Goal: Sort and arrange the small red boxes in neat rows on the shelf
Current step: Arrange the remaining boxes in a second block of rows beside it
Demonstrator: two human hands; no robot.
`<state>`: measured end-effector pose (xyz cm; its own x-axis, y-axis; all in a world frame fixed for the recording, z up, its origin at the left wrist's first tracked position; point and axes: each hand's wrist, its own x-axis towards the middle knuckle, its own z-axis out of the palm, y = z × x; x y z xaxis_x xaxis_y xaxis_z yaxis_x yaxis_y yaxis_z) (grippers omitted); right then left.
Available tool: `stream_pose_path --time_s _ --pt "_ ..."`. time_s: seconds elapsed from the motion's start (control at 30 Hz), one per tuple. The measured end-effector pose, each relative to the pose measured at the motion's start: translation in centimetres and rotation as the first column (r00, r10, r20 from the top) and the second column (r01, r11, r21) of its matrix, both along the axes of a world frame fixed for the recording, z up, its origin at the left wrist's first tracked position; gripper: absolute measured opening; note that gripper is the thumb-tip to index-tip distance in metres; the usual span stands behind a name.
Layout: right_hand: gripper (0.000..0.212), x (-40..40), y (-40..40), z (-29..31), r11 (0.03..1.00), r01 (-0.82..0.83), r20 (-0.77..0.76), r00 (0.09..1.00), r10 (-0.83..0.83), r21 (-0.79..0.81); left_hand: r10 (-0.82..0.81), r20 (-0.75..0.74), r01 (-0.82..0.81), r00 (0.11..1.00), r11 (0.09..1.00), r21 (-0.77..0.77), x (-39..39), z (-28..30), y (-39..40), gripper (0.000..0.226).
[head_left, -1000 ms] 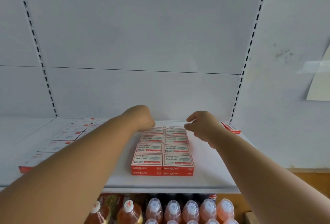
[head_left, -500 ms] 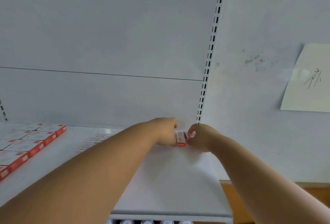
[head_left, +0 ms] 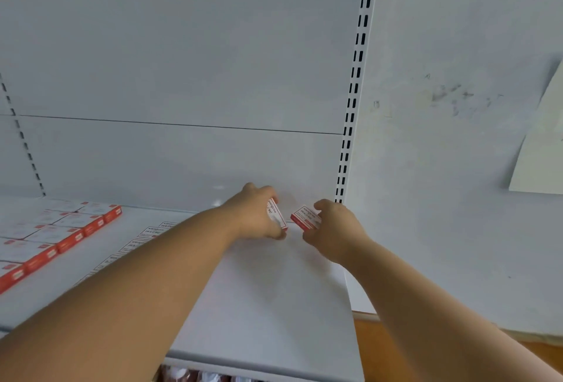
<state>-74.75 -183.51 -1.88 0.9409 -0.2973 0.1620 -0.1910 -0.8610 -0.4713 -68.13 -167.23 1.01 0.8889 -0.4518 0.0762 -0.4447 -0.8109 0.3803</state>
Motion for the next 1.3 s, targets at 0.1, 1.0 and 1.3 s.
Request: stream_pose_path --time_s 0.1,1.0,1.3 --pt "0.056 0.3 1.6 0.4 0.991 -0.053 0.083 0.996 0.043 0.124 0.064 -0.061 -0.071 0.996 0.990 -0.121 0.1 0.7 2.8 0.062" --pt "0.010 5.1 17.8 1.1 0.844 0.209 0.016 0.968 -0.249 0.493 0.133 -0.389 -0.328 0.912 0.807 -0.492 6.2 -2.1 19.5 0.017" --pt "0.016 5.4 18.2 0.0 0.726 0.190 -0.030 0.973 -0.227 0.661 0.165 -0.326 -0.297 0.931 0.862 -0.412 6.4 -2.9 18.4 0.020"
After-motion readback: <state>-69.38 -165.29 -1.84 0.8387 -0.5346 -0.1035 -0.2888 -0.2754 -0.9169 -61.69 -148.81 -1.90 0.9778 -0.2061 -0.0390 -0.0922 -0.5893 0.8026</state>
